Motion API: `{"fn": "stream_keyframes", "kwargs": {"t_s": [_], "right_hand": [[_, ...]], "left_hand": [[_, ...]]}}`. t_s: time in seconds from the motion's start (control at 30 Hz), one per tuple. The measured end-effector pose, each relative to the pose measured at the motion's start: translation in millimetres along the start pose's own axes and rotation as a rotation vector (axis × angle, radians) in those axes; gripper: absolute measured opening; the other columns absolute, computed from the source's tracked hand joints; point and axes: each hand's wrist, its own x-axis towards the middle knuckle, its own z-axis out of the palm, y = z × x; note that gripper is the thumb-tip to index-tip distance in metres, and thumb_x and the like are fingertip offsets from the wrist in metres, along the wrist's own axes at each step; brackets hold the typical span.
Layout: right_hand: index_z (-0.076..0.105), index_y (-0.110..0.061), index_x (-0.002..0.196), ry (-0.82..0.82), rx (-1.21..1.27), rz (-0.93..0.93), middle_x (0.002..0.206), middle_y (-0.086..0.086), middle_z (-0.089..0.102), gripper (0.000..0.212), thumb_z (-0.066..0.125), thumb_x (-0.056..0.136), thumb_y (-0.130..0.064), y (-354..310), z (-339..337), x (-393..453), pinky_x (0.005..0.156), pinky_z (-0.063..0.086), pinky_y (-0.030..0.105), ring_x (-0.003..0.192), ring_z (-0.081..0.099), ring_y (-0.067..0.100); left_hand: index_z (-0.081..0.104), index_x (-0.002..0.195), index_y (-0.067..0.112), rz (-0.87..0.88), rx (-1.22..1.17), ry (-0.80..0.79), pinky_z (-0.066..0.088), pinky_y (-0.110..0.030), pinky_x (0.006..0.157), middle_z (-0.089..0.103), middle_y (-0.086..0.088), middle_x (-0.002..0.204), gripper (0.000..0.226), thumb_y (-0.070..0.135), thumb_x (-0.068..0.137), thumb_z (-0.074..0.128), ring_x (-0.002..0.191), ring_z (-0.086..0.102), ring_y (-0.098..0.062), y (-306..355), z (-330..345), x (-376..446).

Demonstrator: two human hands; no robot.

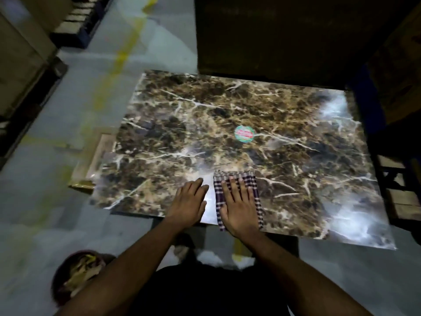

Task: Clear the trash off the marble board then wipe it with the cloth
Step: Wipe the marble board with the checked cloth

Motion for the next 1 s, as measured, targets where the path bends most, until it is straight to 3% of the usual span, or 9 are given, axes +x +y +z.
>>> {"fn": "stream_keyframes", "kwargs": {"t_s": [0.2,0.3,0.57,0.73,0.9,1.0], "right_hand": [[0.02,-0.022,0.163,-0.052,0.008,-0.15,0.17,0.008,0.017,0.074,0.035,0.092,-0.041,-114.4,16.8,40.6,0.124,0.011,0.052,0.157,0.013,0.033],[0.016,-0.023,0.163,-0.081,-0.005,-0.249,0.17,0.007,0.014,0.075,0.034,0.092,-0.042,-157.1,23.5,60.0,0.125,0.009,0.052,0.157,0.009,0.033],[0.019,-0.021,0.163,-0.152,-0.022,-0.429,0.17,0.011,0.016,0.076,0.03,0.091,-0.044,-256.9,33.7,88.0,0.126,0.009,0.053,0.157,0.009,0.034],[0.017,-0.019,0.163,-0.177,-0.034,-0.548,0.171,0.01,0.012,0.074,0.031,0.095,-0.043,-294.2,41.9,102.0,0.126,0.006,0.054,0.158,0.003,0.033],[0.017,-0.02,0.163,-0.209,-0.024,-0.733,0.17,0.009,0.013,0.073,0.03,0.095,-0.046,-310.3,44.8,134.8,0.126,0.009,0.053,0.158,0.004,0.031],[0.014,-0.024,0.163,-0.219,-0.036,-0.823,0.171,0.006,0.011,0.072,0.026,0.097,-0.05,-306.4,38.8,173.1,0.127,0.005,0.052,0.158,0.001,0.028]], "left_hand": [[0.047,0.146,0.014,-0.303,-0.021,0.05,0.044,-0.047,0.102,0.046,-0.011,0.15,0.057,0.03,0.093,0.059,0.132,0.047,-0.033,-91.0,-27.8,-50.6],[0.046,0.147,0.011,-0.359,-0.038,0.088,0.043,-0.045,0.103,0.047,-0.013,0.148,0.057,0.025,0.093,0.06,0.128,0.047,-0.033,-123.8,-31.4,-73.7],[0.031,0.153,0.001,-0.576,-0.219,0.214,0.019,-0.041,0.122,0.034,-0.019,0.158,0.053,0.013,0.103,0.043,0.146,0.028,-0.034,-166.2,-42.2,-109.4],[0.019,0.157,0.005,-0.73,-0.284,0.286,0.016,-0.031,0.123,0.023,-0.013,0.163,0.061,0.018,0.104,0.046,0.149,0.02,-0.026,-180.9,-51.3,-122.5],[0.03,0.154,0.002,-0.816,-0.32,0.325,0.022,-0.04,0.122,0.034,-0.018,0.159,0.055,0.014,0.102,0.044,0.144,0.03,-0.033,-196.6,-61.0,-126.6],[0.029,0.156,0.011,-0.872,-0.315,0.31,0.026,-0.039,0.12,0.034,-0.01,0.16,0.057,0.024,0.103,0.047,0.144,0.03,-0.026,-207.0,-60.2,-116.3]]}}
